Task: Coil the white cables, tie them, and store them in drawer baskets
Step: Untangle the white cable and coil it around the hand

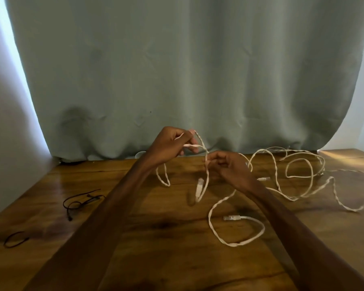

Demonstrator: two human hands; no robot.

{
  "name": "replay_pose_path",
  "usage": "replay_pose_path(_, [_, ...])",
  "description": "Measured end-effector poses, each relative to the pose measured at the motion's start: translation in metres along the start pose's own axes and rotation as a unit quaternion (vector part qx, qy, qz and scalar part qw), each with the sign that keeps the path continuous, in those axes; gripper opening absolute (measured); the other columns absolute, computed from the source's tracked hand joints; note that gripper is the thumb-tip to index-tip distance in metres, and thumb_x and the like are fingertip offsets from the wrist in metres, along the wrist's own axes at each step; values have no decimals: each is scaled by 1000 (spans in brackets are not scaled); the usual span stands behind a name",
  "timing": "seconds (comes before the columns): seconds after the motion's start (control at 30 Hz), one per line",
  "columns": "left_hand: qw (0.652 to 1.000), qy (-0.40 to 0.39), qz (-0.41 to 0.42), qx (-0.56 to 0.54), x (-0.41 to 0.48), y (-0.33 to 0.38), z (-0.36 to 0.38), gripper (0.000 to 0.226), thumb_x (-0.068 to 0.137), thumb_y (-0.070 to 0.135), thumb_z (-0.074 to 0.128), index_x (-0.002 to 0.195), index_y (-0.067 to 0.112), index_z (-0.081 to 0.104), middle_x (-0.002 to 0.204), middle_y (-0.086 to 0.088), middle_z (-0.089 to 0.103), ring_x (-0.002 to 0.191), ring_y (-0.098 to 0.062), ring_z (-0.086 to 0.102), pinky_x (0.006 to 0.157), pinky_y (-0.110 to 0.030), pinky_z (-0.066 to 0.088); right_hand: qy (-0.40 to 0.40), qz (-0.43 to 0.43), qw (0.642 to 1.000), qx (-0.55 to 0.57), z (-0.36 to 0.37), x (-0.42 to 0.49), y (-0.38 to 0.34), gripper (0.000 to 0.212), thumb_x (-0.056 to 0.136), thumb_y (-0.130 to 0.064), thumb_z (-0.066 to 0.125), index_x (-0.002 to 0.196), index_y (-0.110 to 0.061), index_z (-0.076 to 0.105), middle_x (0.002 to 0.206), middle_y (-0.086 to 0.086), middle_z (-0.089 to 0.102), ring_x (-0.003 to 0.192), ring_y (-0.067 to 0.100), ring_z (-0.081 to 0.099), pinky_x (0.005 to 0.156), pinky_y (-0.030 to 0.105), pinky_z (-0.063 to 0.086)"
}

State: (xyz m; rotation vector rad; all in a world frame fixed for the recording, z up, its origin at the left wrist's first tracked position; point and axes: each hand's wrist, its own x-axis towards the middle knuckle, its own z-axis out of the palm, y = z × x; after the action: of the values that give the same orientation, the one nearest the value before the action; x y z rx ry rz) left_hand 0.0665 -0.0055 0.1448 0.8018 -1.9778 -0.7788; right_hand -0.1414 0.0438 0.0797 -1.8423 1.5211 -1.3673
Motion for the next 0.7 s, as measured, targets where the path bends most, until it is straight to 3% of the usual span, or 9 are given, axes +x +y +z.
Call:
replay_pose_path(0.07, [1000, 17, 1, 13, 3, -3, -4, 39, 106, 33, 52, 88, 13, 80, 76, 3, 77, 63, -6, 66, 58, -23, 50, 20, 19, 998, 59, -7, -2, 1, 16, 96, -4, 66, 100, -16, 75, 91, 6, 80, 89, 26, 77, 78, 40, 62])
replay_pose_path(0.13, [996, 64, 7, 58, 9, -10, -6, 33, 104, 35, 56, 90, 17, 80, 80, 2, 77, 75, -11, 68, 68, -30, 51, 28, 22, 995, 98, -15, -5, 0, 16, 97, -4, 65, 101, -15, 75, 91, 9, 79, 83, 22, 76, 69, 36, 60])
replay_pose_path(0.2, [985, 127, 8, 116, 12, -17, -7, 26, 99, 38, 62, 109, 18, 75, 104, 0, 75, 97, -14, 66, 82, -31, 50, 27, 15, 993, 118, -22, -10, -5, 15, 98, -3, 62, 105, -11, 73, 90, 9, 78, 75, 13, 73, 60, 24, 55])
replay_pose_path(0.27, [968, 191, 35, 161, 11, -20, -6, 40, 94, 41, 69, 126, 18, 61, 127, 1, 63, 115, -17, 55, 95, -29, 46, 41, 9, 991, 125, -26, -13, -9, 16, 98, -2, 62, 108, -8, 73, 87, 6, 78, 68, 8, 71, 54, 19, 53])
replay_pose_path(0.37, [931, 274, 160, 182, 7, -1, -6, 34, 89, 32, 76, 114, 15, 62, 113, 2, 65, 96, -12, 57, 82, -19, 46, 61, 3, 992, 106, -25, -14, -11, 15, 97, -5, 66, 109, -11, 72, 85, 4, 79, 71, 10, 73, 54, 20, 54])
replay_pose_path(0.47, [947, 177, 234, 131, -4, 36, -3, 16, 90, 26, 76, 95, 12, 69, 86, 5, 70, 73, -10, 65, 67, -24, 56, 61, 11, 992, 109, -22, -14, -14, 22, 93, -12, 73, 114, -16, 67, 86, 5, 80, 74, 19, 76, 55, 23, 54])
replay_pose_path(0.57, [942, 33, 282, 178, -15, 64, 10, 16, 92, 29, 75, 94, 13, 73, 81, 7, 72, 73, -6, 68, 68, -23, 58, 68, 9, 991, 111, -24, -18, -18, 25, 91, -12, 76, 113, -14, 63, 83, 8, 79, 70, 21, 75, 55, 24, 54])
replay_pose_path(0.63, [937, -70, 253, 229, -21, 72, 18, 21, 89, 38, 76, 92, 18, 74, 82, 8, 72, 75, -5, 68, 72, -27, 59, 77, -1, 990, 116, -25, -21, -24, 20, 91, -4, 73, 108, -8, 64, 79, 14, 77, 62, 21, 72, 52, 25, 54])
replay_pose_path(0.7, [902, -173, 166, 359, -22, 71, 26, 35, 82, 57, 75, 89, 23, 69, 85, 8, 68, 80, -8, 64, 73, -34, 56, 89, 2, 986, 139, -28, -22, -27, 11, 90, 3, 69, 100, -2, 66, 74, 20, 74, 51, 19, 65, 47, 24, 51])
